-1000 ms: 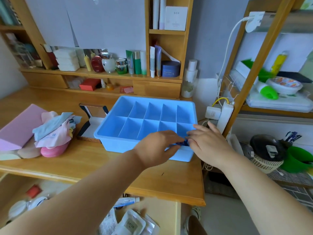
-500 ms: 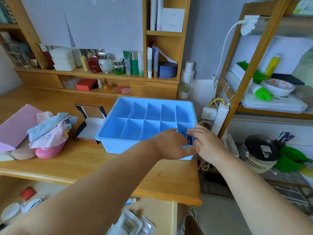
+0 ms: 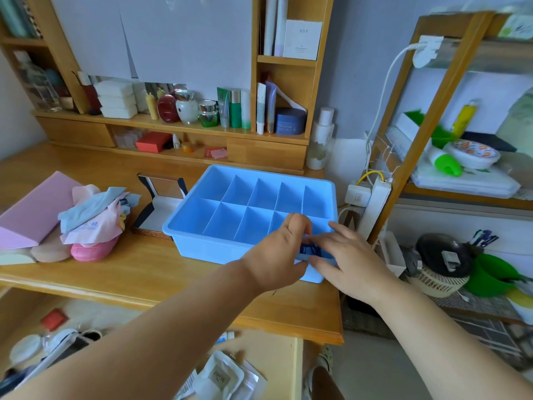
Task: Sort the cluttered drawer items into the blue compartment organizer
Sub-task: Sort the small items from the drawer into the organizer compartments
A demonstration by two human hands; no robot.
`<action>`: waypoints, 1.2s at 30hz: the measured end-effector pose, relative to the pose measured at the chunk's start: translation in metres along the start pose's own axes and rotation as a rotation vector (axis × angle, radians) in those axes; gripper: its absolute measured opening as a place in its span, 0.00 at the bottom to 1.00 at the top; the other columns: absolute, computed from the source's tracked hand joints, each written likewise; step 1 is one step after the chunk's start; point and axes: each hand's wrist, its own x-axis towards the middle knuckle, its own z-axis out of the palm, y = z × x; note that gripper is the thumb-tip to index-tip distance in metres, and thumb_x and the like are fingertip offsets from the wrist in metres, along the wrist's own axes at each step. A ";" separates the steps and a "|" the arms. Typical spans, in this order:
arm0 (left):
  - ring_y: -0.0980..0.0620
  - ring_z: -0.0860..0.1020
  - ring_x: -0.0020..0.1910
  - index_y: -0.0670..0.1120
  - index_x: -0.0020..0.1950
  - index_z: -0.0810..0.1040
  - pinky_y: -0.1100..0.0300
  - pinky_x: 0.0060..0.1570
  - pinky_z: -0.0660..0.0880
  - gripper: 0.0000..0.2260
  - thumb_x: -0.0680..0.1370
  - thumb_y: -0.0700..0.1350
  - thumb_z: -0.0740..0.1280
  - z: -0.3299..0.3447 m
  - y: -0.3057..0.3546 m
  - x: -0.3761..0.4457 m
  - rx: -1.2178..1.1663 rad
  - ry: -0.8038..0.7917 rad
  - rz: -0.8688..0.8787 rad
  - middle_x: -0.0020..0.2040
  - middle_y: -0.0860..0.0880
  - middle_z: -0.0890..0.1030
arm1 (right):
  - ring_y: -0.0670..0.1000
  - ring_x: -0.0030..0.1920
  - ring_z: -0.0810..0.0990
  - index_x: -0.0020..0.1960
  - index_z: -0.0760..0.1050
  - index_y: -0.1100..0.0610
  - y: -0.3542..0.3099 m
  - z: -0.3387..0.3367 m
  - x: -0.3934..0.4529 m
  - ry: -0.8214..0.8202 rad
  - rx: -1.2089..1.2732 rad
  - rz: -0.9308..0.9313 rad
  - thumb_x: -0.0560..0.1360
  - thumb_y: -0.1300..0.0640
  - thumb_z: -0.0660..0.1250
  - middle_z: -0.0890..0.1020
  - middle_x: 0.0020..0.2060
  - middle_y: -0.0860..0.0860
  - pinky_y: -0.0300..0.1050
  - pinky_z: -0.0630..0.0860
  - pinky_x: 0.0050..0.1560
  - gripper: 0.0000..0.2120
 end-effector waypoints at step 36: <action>0.46 0.76 0.53 0.46 0.57 0.79 0.52 0.59 0.70 0.17 0.71 0.51 0.74 -0.045 -0.063 -0.086 0.316 0.252 -0.208 0.53 0.48 0.78 | 0.50 0.61 0.71 0.56 0.77 0.58 -0.036 0.021 -0.025 0.189 -0.002 0.056 0.78 0.59 0.62 0.78 0.53 0.51 0.45 0.68 0.61 0.09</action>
